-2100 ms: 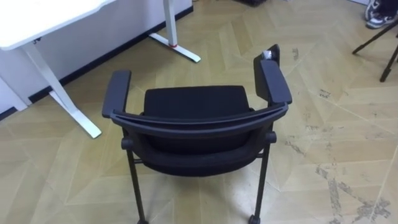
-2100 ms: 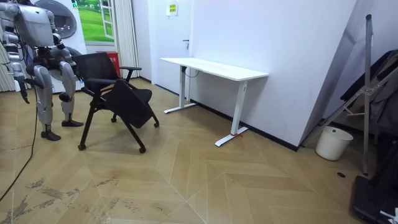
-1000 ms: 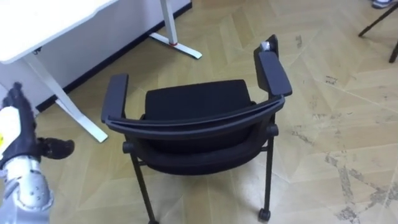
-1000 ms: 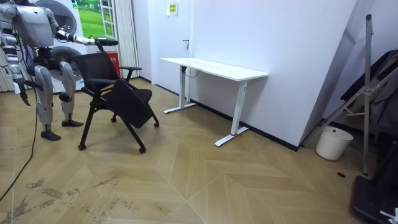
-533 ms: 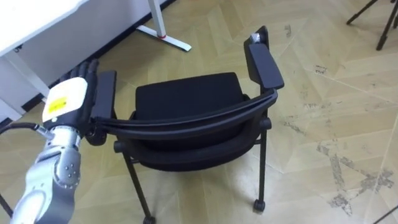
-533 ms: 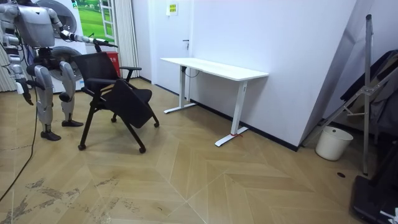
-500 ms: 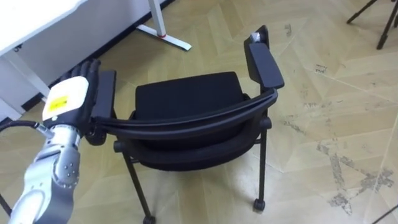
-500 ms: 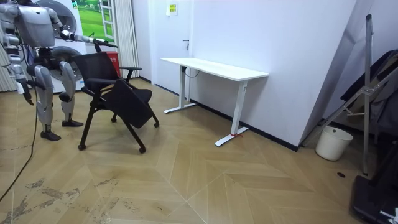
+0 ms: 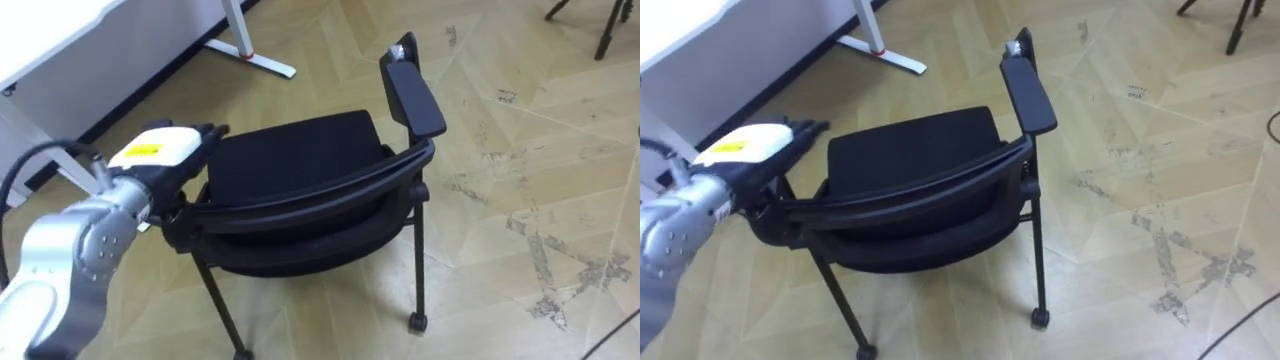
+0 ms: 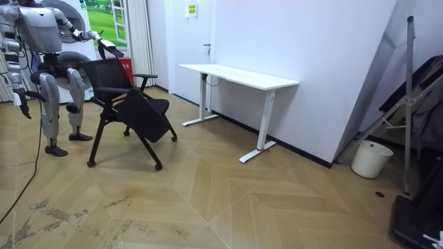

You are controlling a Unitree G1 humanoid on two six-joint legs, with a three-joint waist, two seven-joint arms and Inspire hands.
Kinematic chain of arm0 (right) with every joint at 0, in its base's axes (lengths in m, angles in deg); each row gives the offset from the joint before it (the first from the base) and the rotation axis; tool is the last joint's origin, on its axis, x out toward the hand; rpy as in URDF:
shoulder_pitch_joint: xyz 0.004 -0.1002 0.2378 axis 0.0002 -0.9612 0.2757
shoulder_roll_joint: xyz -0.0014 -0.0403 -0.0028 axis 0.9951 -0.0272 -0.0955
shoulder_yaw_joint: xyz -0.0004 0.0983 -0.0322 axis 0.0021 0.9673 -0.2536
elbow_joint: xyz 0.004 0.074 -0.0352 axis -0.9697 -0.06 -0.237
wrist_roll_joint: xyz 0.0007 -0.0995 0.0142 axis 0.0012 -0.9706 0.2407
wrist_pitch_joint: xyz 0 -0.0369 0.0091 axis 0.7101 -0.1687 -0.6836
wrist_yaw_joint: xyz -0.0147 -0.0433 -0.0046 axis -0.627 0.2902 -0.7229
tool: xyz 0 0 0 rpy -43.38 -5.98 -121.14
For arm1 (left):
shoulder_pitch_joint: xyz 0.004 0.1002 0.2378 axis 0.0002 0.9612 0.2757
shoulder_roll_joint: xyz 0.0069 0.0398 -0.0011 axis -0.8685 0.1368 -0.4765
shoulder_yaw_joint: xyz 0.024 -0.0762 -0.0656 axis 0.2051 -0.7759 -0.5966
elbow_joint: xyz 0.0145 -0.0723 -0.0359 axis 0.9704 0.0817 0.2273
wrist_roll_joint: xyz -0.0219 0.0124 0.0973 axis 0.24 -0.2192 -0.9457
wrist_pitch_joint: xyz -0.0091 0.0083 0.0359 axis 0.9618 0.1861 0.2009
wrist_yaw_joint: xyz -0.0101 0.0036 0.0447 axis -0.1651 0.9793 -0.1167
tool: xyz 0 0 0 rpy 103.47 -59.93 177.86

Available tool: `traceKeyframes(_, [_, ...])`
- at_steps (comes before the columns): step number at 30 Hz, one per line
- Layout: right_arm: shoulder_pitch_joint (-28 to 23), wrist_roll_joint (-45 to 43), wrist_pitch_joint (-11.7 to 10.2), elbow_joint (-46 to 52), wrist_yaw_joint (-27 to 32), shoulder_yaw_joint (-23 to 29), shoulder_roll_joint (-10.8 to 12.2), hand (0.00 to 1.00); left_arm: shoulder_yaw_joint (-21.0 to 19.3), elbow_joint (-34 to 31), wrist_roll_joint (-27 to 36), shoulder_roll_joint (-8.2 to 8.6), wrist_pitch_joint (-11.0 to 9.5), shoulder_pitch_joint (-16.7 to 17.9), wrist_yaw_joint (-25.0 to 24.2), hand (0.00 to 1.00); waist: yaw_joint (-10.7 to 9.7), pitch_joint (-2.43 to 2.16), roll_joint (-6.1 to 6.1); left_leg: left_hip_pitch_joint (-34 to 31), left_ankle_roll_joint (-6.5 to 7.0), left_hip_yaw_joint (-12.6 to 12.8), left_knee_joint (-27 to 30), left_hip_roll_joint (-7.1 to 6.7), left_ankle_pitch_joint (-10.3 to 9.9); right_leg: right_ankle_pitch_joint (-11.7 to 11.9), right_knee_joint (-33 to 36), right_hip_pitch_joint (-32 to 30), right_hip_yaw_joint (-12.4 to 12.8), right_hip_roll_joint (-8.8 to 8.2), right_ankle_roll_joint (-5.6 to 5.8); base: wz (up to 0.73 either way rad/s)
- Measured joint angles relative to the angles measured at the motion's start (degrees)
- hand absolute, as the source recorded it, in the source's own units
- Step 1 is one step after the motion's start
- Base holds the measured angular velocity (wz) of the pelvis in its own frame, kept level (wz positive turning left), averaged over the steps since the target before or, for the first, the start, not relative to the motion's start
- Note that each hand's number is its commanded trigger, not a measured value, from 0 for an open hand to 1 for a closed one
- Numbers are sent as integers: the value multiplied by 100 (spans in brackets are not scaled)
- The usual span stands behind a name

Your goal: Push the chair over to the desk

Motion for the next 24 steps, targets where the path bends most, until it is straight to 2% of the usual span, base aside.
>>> traceKeyframes(2, [6,2,11,11,1,7,-21,0,0,-69,182,-87,124,-74,-290,0,-16,-13,38,-1,0,-1,0,-1,0,0,3,-6,7,0,0,-2])
traceKeyframes(4, [13,4,24,42,-3,7,-43,0,0,-399,497,-254,285,-81,-703,0,-11,-20,51,1,0,0,1,4,0,0,4,-45,21,2,1,-8])
traceKeyframes(6, [23,14,82,91,-12,4,-68,0,14,-582,679,-258,406,-84,-990,0,-23,-13,42,3,0,-7,0,3,0,0,13,-34,16,-1,0,3])
traceKeyframes(10, [99,14,151,86,-151,-8,-89,0,309,-639,838,-331,623,-94,-1611,0,-92,-10,37,4,0,-45,-1,-3,0,0,18,-9,2,-5,0,3])
traceKeyframes(13, [110,16,242,86,-201,-180,-104,0,478,-626,999,-412,654,-94,-1922,0,-104,6,14,4,0,-44,1,-1,0,0,18,3,-12,-5,0,0])
traceKeyframes(18, [115,14,252,82,-193,-277,-104,0,549,-623,998,-449,667,-119,-2072,0,-94,22,-7,6,0,-45,1,-5,0,0,18,1,-3,-7,0,0])
traceKeyframes(24, [64,13,256,88,-184,-262,-104,0,542,-610,999,-452,781,-119,-2080,0,-99,25,-8,6,0,-39,13,0,0,0,15,-3,15,-3,0,0])
